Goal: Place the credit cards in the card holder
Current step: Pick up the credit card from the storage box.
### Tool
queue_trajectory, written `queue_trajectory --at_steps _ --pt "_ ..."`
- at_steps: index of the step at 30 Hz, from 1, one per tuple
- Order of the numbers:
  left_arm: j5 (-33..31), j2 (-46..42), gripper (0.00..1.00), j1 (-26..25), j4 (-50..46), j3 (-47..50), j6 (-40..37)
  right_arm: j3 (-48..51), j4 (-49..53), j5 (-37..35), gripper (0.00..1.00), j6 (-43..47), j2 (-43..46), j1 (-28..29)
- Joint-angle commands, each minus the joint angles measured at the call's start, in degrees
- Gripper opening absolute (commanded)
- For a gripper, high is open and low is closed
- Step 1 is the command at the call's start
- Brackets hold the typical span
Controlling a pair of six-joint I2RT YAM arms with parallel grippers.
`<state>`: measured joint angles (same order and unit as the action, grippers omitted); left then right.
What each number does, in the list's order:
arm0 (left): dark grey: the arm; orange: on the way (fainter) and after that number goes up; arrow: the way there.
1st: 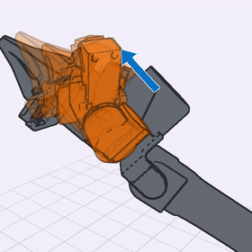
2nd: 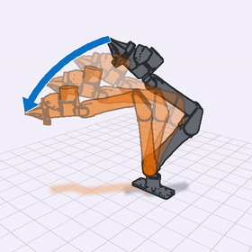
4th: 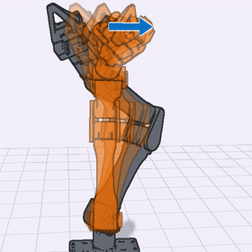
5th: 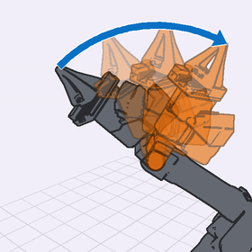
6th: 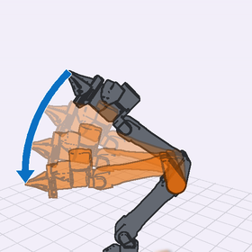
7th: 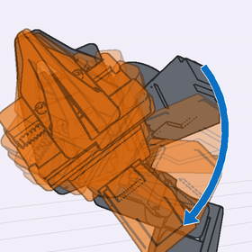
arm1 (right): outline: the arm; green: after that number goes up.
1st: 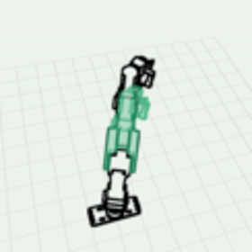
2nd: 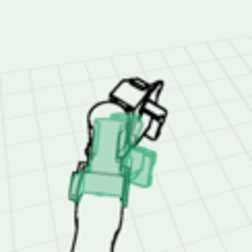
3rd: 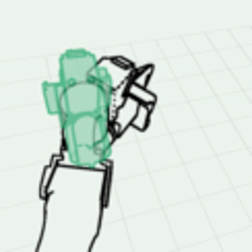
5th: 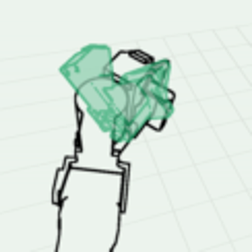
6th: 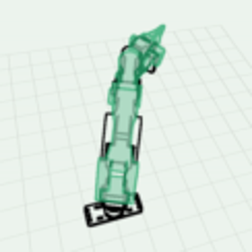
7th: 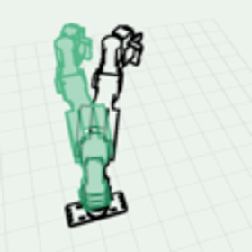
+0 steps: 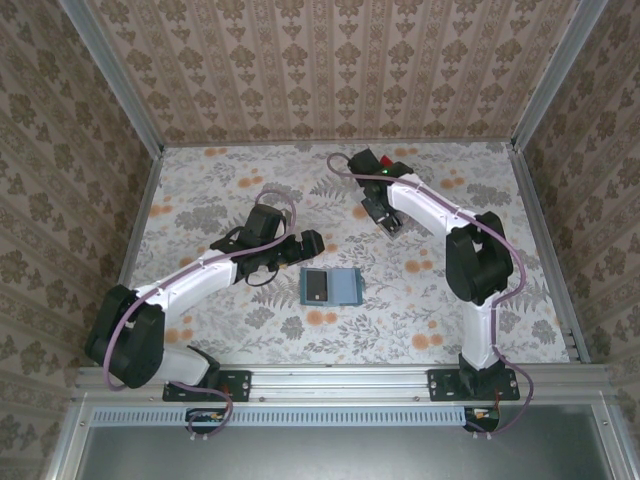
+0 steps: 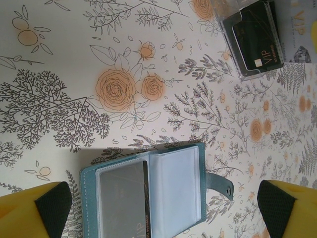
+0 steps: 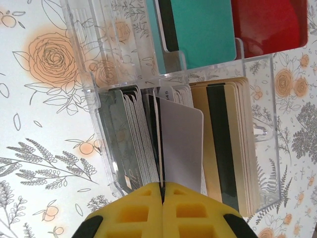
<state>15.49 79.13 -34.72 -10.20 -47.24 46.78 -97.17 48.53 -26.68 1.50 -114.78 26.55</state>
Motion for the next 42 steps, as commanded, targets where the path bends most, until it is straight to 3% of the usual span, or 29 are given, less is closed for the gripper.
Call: queue_trajectory --at_steps 1,13,16,24,33,42 --pt "0.95 0.45 1.00 0.53 0.24 -0.79 0.53 -1.57 2.37 2.16 0.03 -1.49 2.78 -0.44" --pt "1.08 -0.62 1.00 0.53 -0.07 -1.43 0.54 0.29 1.85 9.32 0.01 -6.39 10.83 -1.89" --pt "1.47 -1.50 1.00 0.65 0.05 -1.77 0.58 2.94 0.37 14.97 0.01 -9.73 14.73 -2.70" --pt "8.25 -3.13 0.96 2.84 8.64 0.30 5.89 17.46 -13.24 39.67 0.00 -26.69 26.16 -6.40" --pt "17.48 -0.74 0.92 4.97 21.25 1.63 13.11 30.59 -30.71 56.97 0.00 -43.35 30.45 -7.12" --pt "22.82 3.38 0.80 5.01 27.81 0.77 17.23 39.28 -43.47 64.95 0.00 -52.77 32.43 -6.90"
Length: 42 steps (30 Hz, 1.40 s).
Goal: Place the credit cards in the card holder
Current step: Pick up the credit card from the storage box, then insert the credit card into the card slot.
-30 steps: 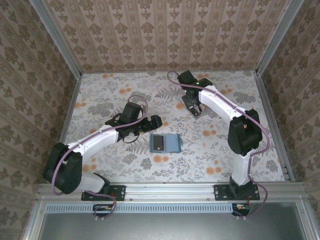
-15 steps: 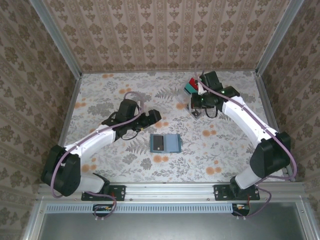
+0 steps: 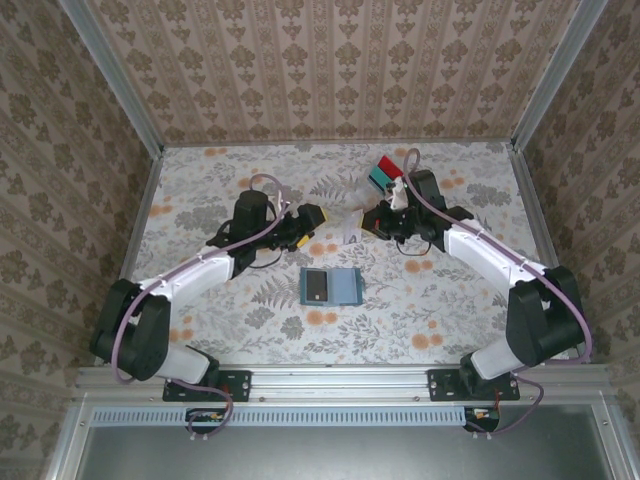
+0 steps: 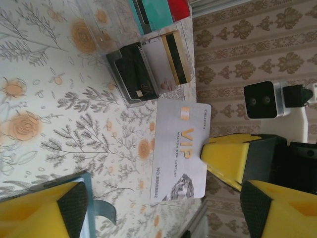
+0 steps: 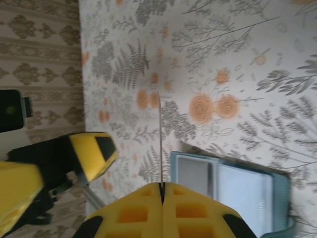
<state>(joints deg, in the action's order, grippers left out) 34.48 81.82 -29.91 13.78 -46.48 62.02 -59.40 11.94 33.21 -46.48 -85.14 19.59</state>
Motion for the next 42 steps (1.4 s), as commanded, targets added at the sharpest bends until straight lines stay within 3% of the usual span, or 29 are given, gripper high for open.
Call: queue_trajectory --at_steps 1,16,21,30,42 --pt "3.88 0.68 0.79 0.20 3.82 -0.09 2.12 2.01 -7.34 5.48 0.00 -5.06 3.00 0.10" --pt "7.22 3.71 0.55 -0.94 6.38 -2.30 3.28 3.31 -12.17 11.26 0.01 -6.85 2.36 1.93" --pt "8.15 4.00 0.48 -0.94 7.35 -2.65 3.33 3.28 -11.60 11.30 0.01 -6.35 1.49 2.37" --pt "8.27 3.53 0.28 -0.94 8.21 -1.91 3.63 3.15 -11.17 11.17 0.02 -6.09 0.24 2.63" --pt "8.69 2.81 0.11 -0.85 8.34 -1.51 3.43 3.06 -9.35 9.83 0.07 -5.20 -1.44 2.81"
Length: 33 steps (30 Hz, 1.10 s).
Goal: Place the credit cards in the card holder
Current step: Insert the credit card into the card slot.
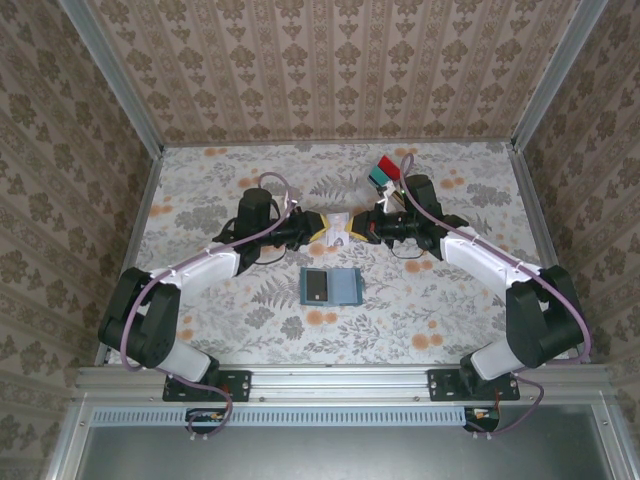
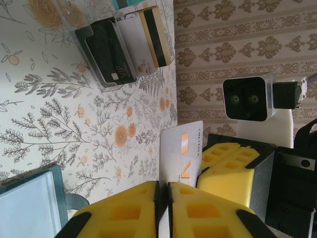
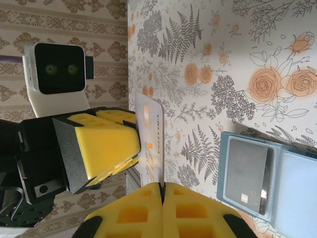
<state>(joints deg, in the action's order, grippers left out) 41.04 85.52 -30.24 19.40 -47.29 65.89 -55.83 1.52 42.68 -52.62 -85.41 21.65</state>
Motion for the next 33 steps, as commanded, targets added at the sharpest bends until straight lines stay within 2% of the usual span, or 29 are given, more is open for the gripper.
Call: queue_trajectory --at_steps 1,6,9,11,13,16,22,30,33 --pt "2.20 -1.03 0.07 -0.44 2.70 -0.62 -0.35 -0.51 1.48 0.20 0.08 1.10 -1.27 0.72" --pt "1.31 -1.90 0.00 -0.19 2.09 0.33 0.16 -0.86 3.53 -1.05 0.12 1.95 -1.51 0.75" --pt "-0.97 -3.00 0.00 0.24 -0.53 1.21 1.79 -1.49 5.68 -2.70 0.19 2.81 -1.67 1.13" --pt "-3.44 -3.86 0.00 0.74 -6.04 1.31 2.90 -2.39 8.80 -5.25 0.27 4.12 -1.85 1.59" --pt "-6.51 -4.71 0.00 1.26 -11.00 1.75 4.86 -3.53 12.77 -8.73 0.27 6.22 -2.05 2.62" --pt "-7.44 -4.93 0.00 2.40 -14.45 3.35 9.26 -4.72 17.62 -14.39 0.27 8.01 -2.48 4.50" --pt "-4.85 -3.55 0.00 3.74 -8.97 8.44 19.18 -3.77 17.63 -19.27 0.27 6.72 -2.93 8.00" --pt "-4.82 -2.31 0.00 3.76 -10.30 9.05 18.21 -4.35 17.28 -22.47 0.25 5.86 -6.23 13.92" --pt "-5.05 -2.05 0.00 3.74 -12.00 8.37 13.90 -4.53 19.29 -26.06 0.24 5.84 -7.46 15.89"
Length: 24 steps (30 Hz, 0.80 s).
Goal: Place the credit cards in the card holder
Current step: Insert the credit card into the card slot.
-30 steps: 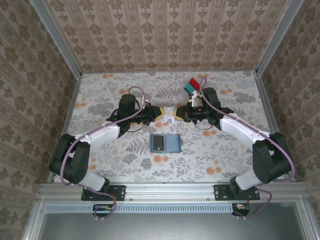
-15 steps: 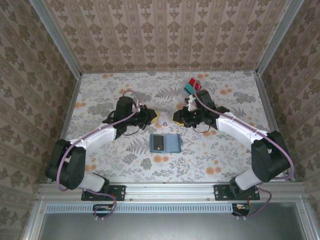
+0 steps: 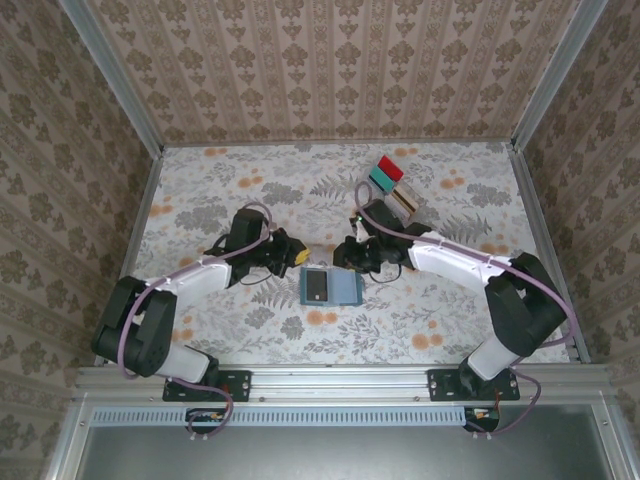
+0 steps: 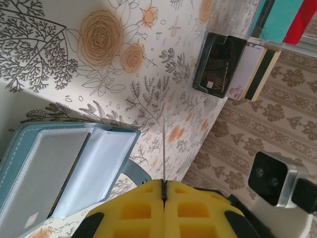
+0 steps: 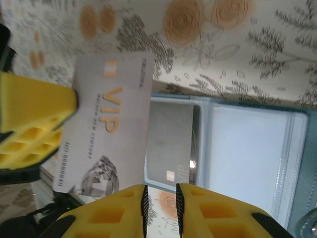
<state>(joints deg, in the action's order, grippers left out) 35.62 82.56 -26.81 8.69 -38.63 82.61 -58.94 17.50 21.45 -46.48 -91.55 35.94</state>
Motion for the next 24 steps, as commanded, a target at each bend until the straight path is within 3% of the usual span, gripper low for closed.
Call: queue_trajectory --at_steps 1,5,14,24 --pt "-0.24 0.86 0.00 0.27 -3.46 -0.83 -5.08 -1.21 3.63 -5.78 0.24 -0.52 -1.89 2.07" --pt "-2.43 0.84 0.00 -0.84 -9.81 -2.45 -13.09 -0.12 6.14 -10.29 0.21 -0.58 -3.28 2.80" --pt "-3.16 3.73 0.00 -4.59 -8.38 -2.80 -19.85 0.59 11.61 -19.68 0.20 1.73 -3.96 2.38" --pt "-7.11 4.89 0.00 -8.03 -8.69 -2.95 -27.57 2.32 10.96 -19.74 0.16 2.29 -6.35 2.02"
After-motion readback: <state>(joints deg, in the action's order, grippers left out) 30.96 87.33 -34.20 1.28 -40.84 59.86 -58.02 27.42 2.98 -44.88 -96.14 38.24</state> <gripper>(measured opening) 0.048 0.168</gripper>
